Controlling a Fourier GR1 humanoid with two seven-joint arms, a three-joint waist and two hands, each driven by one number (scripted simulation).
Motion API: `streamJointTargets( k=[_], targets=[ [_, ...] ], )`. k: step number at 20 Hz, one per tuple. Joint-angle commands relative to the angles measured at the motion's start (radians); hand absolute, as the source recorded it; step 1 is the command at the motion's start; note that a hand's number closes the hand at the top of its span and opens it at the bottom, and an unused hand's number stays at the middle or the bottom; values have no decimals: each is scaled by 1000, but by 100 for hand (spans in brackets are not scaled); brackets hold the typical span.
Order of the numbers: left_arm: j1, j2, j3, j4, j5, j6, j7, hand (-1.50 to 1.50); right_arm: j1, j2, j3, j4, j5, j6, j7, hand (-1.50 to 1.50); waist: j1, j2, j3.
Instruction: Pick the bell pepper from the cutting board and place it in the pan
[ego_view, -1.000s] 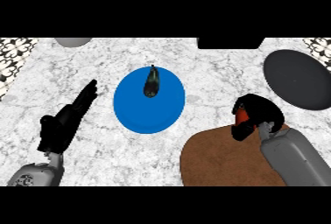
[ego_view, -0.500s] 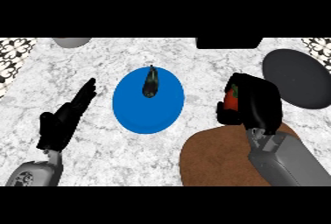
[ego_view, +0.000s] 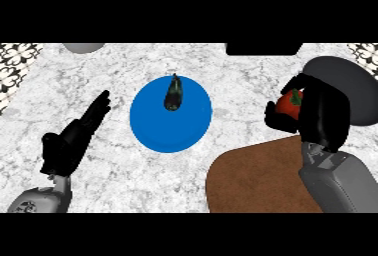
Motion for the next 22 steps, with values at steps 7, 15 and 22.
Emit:
streamJointTargets(
  k=[7, 15, 22],
  targets=[
    [1, 23, 48, -3, 27, -59, -4, 0, 6, -45, -260, 333, -182, -257, -368, 150, 8, 3, 0],
    [-24, 10, 56, 2, 17, -65, -4, 0, -211, -116, -426, 812, -228, -395, -609, 150, 22, 8, 1],
    [-67, -31, 18, 22, -21, -51, 18, 0, -359, -187, -546, 1179, -318, -465, -882, 150, 34, 13, 2]
  ],
)
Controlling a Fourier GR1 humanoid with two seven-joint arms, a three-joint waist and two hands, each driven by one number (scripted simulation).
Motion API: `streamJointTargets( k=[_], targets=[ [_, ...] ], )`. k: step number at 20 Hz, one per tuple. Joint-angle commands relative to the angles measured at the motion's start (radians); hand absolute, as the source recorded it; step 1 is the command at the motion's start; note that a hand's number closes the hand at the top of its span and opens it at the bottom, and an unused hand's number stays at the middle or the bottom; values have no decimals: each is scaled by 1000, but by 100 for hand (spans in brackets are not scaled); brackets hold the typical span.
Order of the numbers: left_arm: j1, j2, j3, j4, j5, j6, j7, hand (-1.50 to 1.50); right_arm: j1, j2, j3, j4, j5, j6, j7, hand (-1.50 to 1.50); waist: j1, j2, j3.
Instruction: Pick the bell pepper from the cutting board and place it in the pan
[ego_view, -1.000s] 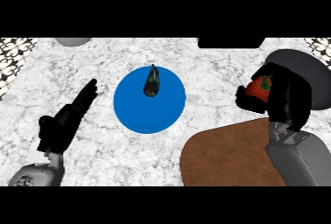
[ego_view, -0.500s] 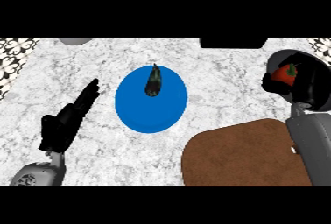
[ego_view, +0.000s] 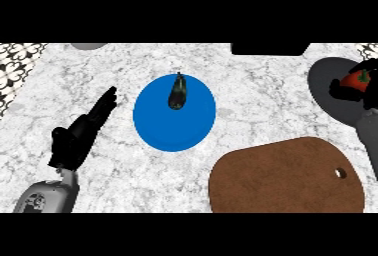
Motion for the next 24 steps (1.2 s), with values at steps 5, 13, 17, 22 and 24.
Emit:
streamJointTargets(
  k=[5, 13, 17, 22, 24],
  targets=[
    [12, -31, -32, -20, -31, 8, -7, 0, -136, -91, -124, 341, -73, -48, -258, 150, 22, 7, 2],
    [-11, -26, -27, -24, -16, -14, 15, 0, -152, -174, -177, 526, -83, -6, -122, 150, 47, 18, 2],
    [-29, -27, -23, -19, -9, -22, 11, 0, -185, -166, -161, 566, -80, 123, -143, -150, 62, 26, 5],
    [-55, -32, -14, -8, -21, -2, 29, 0, -178, -198, -245, 533, -169, 192, -261, -150, 51, 28, 8],
    [-41, -9, 5, -21, -3, -23, 7, 0, -158, -178, -305, 512, -231, 179, -328, -150, 53, 28, 10]
  ],
)
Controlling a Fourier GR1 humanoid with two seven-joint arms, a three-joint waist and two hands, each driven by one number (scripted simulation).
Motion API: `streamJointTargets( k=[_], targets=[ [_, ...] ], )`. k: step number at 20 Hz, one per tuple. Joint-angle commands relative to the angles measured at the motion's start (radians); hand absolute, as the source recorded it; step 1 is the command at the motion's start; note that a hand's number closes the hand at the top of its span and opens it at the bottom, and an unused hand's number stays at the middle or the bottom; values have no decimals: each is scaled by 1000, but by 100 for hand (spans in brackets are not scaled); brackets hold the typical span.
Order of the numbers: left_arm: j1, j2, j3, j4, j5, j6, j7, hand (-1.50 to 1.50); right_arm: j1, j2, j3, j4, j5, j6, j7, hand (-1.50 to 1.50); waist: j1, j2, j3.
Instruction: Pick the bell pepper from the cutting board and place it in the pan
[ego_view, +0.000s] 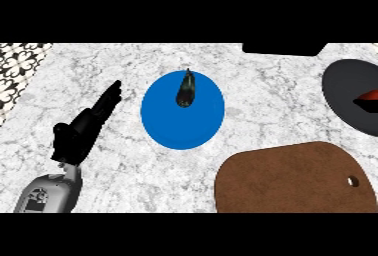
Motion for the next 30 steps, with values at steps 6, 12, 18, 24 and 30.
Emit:
streamJointTargets(
  k=[6, 12, 18, 24, 30],
  targets=[
    [3, -18, 8, 17, -6, 22, -11, 0, 11, 16, -238, -72, -250, 76, -237, -150, -20, -1, 2],
    [26, 9, 14, -3, -7, 3, -9, 0, 94, -24, -343, -44, -367, 297, -353, -150, -27, -7, 1],
    [70, -2, 14, -5, -2, 2, -31, 0, 203, -39, -377, -47, -411, 457, -525, -150, -38, -18, -3],
    [73, 1, 18, 3, -19, 0, -45, 0, 302, -11, -391, -46, -440, 520, -689, -150, -49, -25, -5],
    [55, -15, 19, 5, -25, 6, -8, 0, 348, -2, -375, -38, -450, 549, -742, -150, -54, -28, -6]
  ],
)
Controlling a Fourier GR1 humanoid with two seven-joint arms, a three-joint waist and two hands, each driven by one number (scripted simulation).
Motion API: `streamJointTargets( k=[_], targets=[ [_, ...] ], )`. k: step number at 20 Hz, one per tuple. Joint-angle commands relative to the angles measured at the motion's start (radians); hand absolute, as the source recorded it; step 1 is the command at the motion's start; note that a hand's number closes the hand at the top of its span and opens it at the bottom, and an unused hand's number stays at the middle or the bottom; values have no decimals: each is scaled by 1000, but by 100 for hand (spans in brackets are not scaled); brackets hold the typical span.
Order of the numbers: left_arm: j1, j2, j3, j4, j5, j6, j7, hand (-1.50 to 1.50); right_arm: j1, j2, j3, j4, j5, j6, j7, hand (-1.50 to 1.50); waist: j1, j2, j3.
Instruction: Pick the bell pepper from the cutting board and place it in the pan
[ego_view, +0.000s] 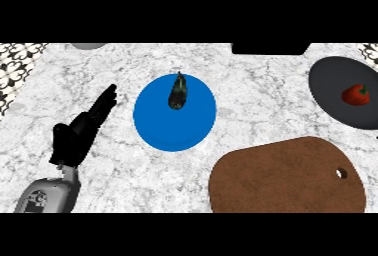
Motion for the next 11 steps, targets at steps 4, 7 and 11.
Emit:
streamJointTargets(
  k=[4, 7, 11],
  targets=[
    [65, 6, 10, -35, -1, -18, -29, 0, 44, 29, 11, 0, -28, 14, -79, -150, -2, -5, -1],
    [14, 11, 38, 9, 9, -28, -12, 0, 98, 61, 29, -17, -42, 43, -134, -150, -14, -8, -3],
    [-11, 1, 30, 24, -4, -25, -1, 0, 107, 51, 21, 8, -50, -2, -132, -150, -10, -4, -1]
  ],
)
